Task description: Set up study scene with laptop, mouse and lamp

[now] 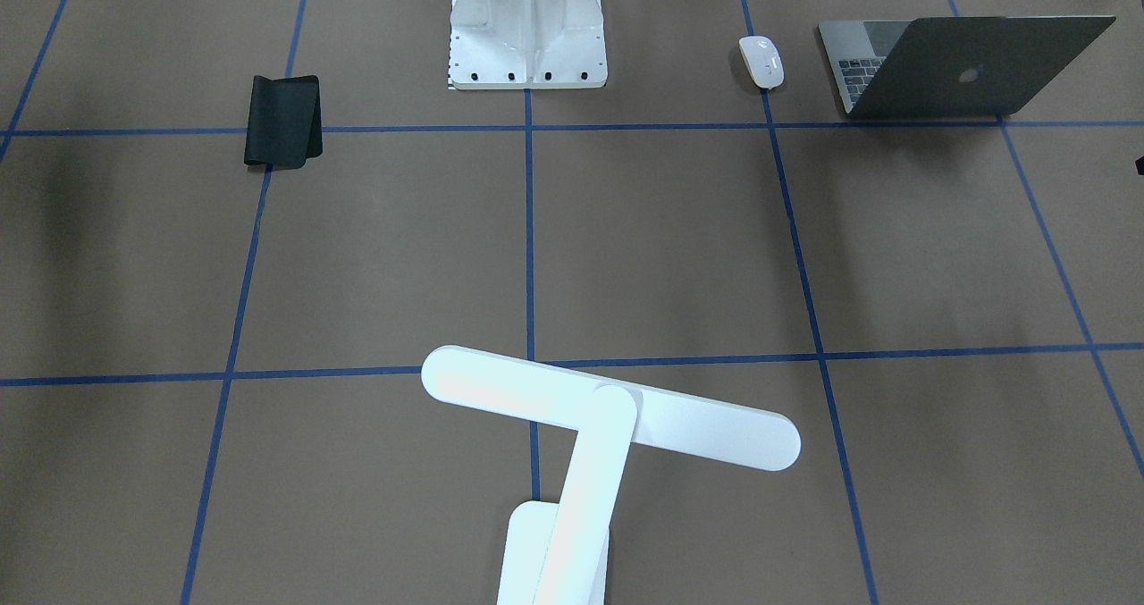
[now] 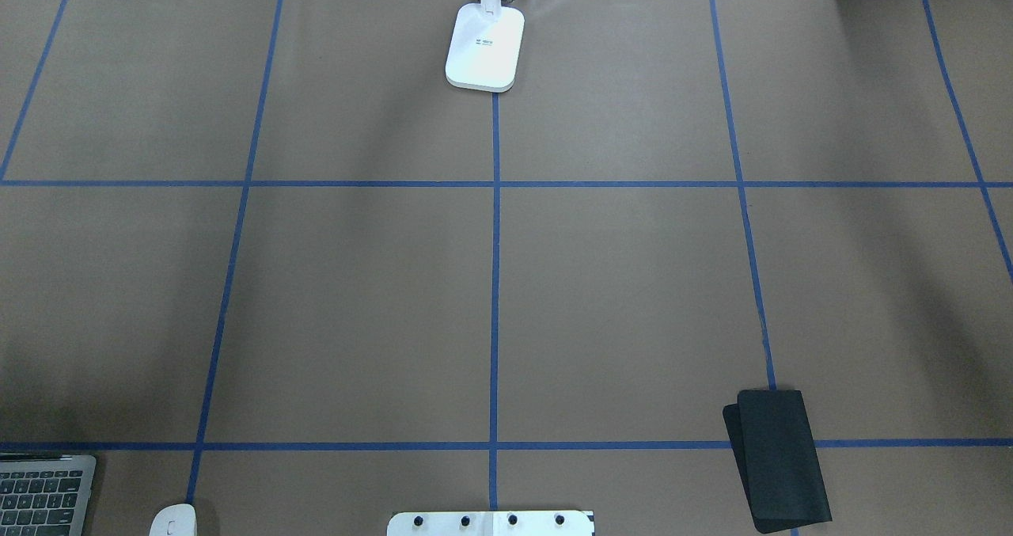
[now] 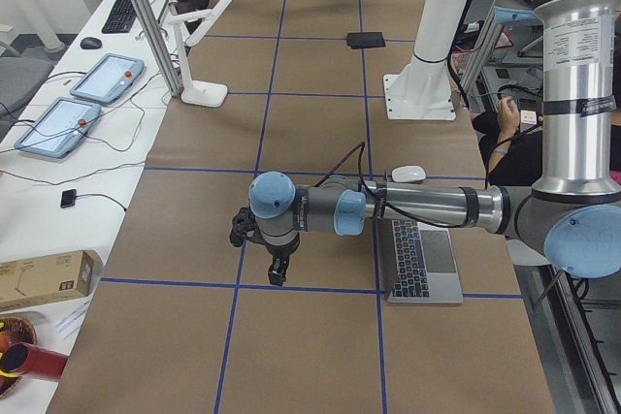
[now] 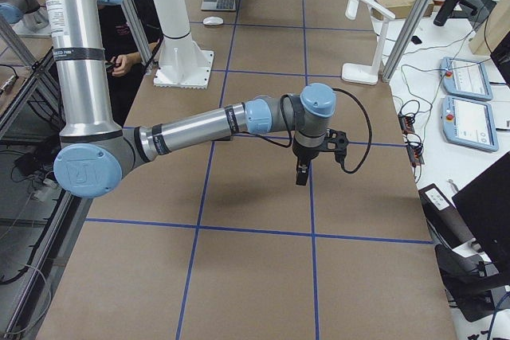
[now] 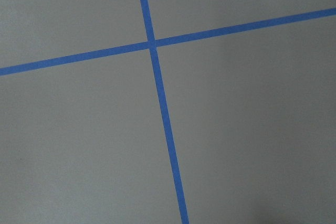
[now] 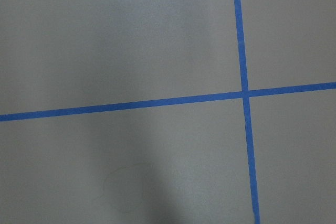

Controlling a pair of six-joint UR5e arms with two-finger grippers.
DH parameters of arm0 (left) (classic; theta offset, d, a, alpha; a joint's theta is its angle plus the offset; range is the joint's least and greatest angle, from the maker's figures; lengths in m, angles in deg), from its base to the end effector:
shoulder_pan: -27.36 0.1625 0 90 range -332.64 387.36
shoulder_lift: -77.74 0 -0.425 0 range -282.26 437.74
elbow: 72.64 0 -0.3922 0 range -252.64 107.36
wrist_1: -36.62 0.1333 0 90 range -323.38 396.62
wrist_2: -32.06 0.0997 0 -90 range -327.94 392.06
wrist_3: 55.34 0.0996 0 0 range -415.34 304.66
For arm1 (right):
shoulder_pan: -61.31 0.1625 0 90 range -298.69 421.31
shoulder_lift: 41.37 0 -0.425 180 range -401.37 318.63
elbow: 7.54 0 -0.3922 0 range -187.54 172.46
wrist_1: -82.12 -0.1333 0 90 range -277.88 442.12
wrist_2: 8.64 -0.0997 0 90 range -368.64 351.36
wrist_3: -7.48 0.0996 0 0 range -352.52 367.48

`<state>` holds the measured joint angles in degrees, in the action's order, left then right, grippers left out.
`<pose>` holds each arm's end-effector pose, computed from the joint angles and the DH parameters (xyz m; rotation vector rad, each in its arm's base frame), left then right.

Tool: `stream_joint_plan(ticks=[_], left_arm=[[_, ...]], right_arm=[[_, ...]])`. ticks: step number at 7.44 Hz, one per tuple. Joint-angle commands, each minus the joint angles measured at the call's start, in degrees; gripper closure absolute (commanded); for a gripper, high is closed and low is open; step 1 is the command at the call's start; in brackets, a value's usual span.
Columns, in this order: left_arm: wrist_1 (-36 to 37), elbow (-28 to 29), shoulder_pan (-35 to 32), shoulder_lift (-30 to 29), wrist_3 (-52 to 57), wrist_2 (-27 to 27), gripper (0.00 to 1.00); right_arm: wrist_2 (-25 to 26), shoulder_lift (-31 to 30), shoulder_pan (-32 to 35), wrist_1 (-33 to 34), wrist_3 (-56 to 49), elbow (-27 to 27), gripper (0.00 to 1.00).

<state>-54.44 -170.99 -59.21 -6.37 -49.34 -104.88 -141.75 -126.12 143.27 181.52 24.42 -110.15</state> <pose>-0.0334 -0.4547 0.6302 0.0764 0.8187 0.1804 -0.0083 -0.5255 0.5227 -0.0251 -0.7638 0.0922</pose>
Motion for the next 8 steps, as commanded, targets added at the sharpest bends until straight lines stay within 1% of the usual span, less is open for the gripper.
stream_joint_plan(ticks=[1, 2, 3, 4, 5, 6, 7, 8], left_arm=[[0.00, -0.01, 0.00, -0.09, -0.03, 0.00, 0.00], [0.00, -0.79, 0.17, -0.35, -0.38, -0.09, 0.00], [0.00, -1.49, 0.44, -0.53, -0.56, -1.31, 0.00], [0.09, -2.89, 0.70, -0.61, -0.56, -1.84, 0.00], [0.26, -6.65, 2.01, -0.18, -0.39, -1.85, 0.00], [0.18, -11.04, 5.76, 2.87, -0.12, -1.85, 0.00], [0.52, -17.34, 10.06, 5.86, -0.12, -1.85, 0.00], [0.44, -23.50, 14.46, 10.06, 0.05, -1.85, 0.00]], right_arm=[[0.39, 1.50, -0.48, 0.09, -0.76, -0.83, 0.00], [0.22, 2.56, -3.10, 0.00, 0.01, -0.75, 0.00], [0.39, 2.92, -7.56, -0.09, 0.02, -2.05, 0.00], [0.74, 5.10, -12.39, 0.00, 1.93, -3.02, 0.00], [0.66, 5.38, -14.61, 0.00, 6.65, -5.47, 0.00], [0.14, 5.38, -15.85, 0.00, 10.35, -6.97, 0.00], [0.05, 5.38, -16.65, 0.00, 10.13, -7.86, 0.00], [-0.22, 5.29, -17.09, 0.00, 10.39, -9.26, 0.00]])
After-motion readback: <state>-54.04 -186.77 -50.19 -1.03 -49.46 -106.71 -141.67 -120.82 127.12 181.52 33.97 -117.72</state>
